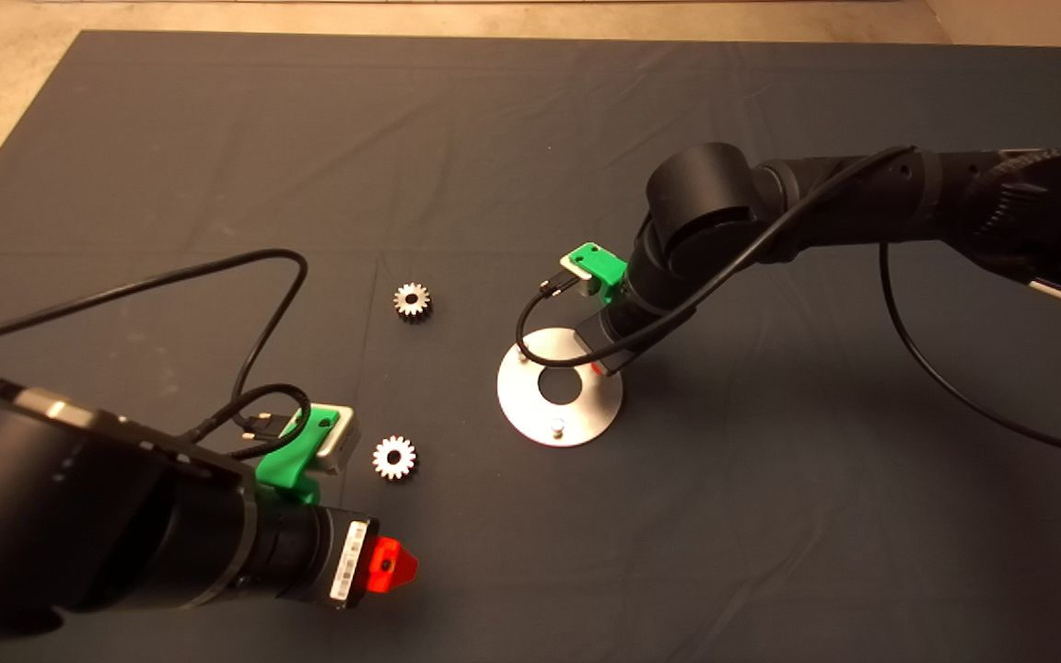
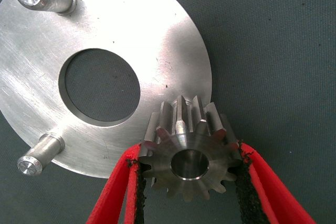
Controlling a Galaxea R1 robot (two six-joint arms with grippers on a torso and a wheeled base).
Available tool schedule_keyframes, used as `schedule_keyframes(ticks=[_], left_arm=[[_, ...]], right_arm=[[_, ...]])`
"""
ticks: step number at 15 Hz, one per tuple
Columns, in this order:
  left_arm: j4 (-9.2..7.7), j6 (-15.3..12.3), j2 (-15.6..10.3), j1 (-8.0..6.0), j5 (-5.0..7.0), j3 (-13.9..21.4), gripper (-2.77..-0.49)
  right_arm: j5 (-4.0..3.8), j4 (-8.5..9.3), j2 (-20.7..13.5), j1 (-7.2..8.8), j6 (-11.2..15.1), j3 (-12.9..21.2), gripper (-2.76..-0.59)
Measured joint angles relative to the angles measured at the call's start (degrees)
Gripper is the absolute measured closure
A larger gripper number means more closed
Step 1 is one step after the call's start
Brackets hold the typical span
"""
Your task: Install three planetary gears onto the carrier pins
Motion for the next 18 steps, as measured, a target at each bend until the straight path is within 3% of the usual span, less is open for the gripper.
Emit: schedule_keyframes(ticks=[3, 8, 18], left_arm=[[0.0, 0.0, 0.0, 0.0, 0.01, 0.0, -2.76], [0.0, 0.0, 0.02, 0.0, 0.01, 0.0, -2.76], [0.0, 0.0, 0.0, 0.0, 0.02, 0.0, -2.76]], right_arm=[[0.02, 0.0, 0.04, -0.18, 0.0, 0.0, -0.94], [-0.24, -0.02, 0.32, -2.08, 0.0, -0.28, -0.94], [-0.2, -0.02, 0.32, -2.04, -0.62, -0.44, -0.95]])
